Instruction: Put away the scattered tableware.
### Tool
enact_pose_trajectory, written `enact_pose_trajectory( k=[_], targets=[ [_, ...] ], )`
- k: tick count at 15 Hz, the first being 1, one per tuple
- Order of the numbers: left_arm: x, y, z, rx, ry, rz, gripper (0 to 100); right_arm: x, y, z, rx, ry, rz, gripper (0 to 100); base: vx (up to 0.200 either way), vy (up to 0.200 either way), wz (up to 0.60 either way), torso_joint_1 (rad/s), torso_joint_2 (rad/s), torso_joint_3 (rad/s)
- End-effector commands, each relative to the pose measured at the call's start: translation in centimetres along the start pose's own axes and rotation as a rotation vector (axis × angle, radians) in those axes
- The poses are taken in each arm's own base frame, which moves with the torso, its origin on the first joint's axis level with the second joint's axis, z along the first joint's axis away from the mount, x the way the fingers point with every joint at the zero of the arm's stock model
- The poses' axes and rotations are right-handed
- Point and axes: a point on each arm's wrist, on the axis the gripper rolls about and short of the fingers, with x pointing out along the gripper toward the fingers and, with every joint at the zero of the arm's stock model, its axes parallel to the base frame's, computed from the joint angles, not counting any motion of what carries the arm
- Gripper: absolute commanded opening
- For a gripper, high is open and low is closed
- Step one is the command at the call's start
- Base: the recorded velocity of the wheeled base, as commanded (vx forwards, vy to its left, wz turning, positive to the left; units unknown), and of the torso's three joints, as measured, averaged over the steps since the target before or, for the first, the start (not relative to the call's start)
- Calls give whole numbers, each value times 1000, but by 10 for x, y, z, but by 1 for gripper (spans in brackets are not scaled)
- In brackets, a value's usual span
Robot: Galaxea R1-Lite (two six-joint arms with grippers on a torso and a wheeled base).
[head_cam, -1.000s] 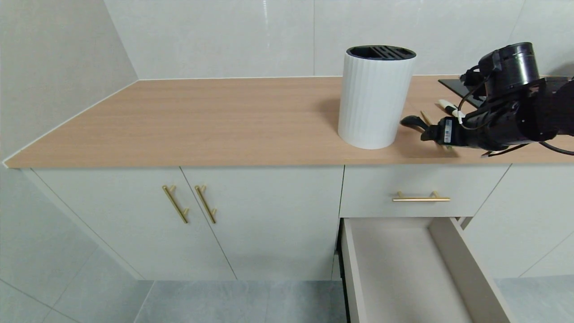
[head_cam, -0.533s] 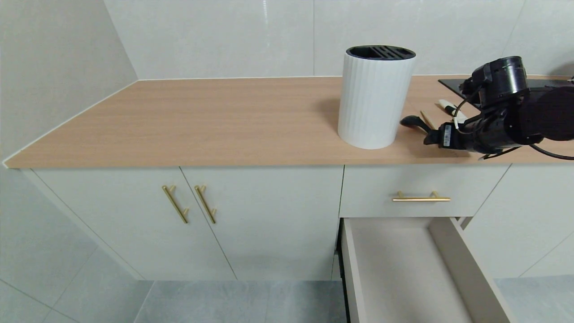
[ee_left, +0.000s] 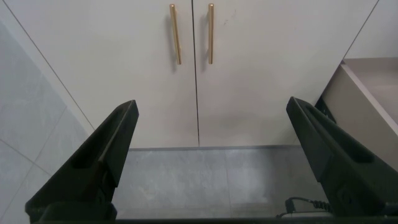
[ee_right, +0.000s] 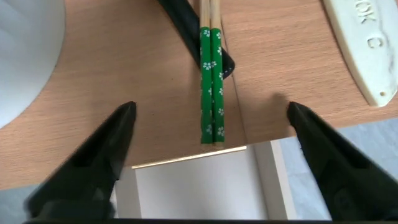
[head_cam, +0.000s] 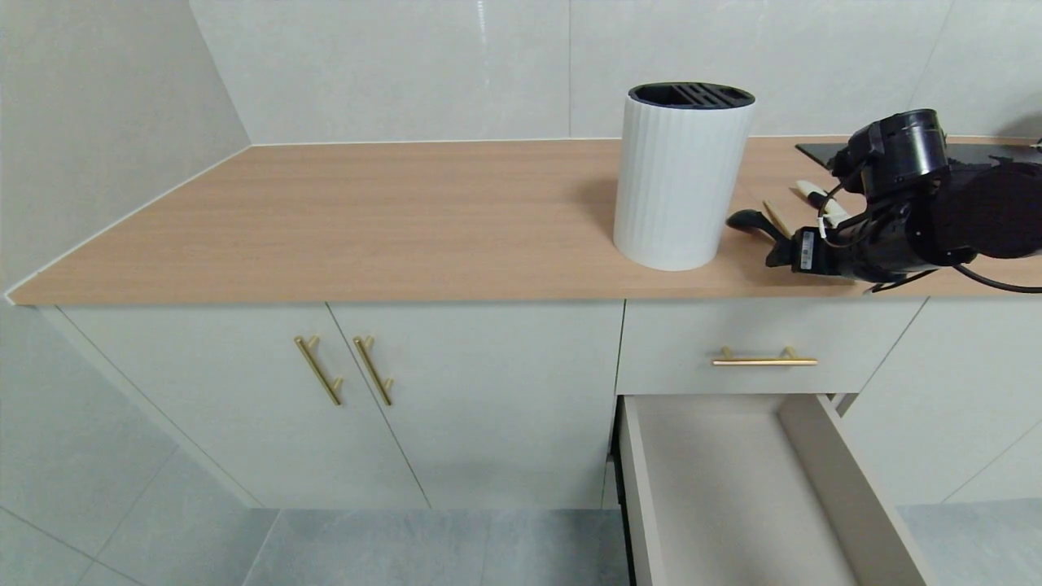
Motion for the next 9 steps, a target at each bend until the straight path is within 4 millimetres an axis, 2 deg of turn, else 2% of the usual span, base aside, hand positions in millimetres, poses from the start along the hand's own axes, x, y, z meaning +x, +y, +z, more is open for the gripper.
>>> enact_pose_trajectory(
  k=[1, 6, 9],
  targets=[
    [0, 0, 0, 0, 1, 0, 100, 1, 1, -1, -1, 2, 1, 0, 0, 0, 0, 0, 0, 0],
    [0, 0, 0, 0, 1, 0, 100, -5, -1, 2, 3, -8, 2, 0, 0, 0, 0, 0, 0, 0],
    [0, 0, 0, 0, 1, -1, 100, -24, -6, 9, 18, -43, 4, 0, 0, 0, 0, 0, 0, 0]
  ],
)
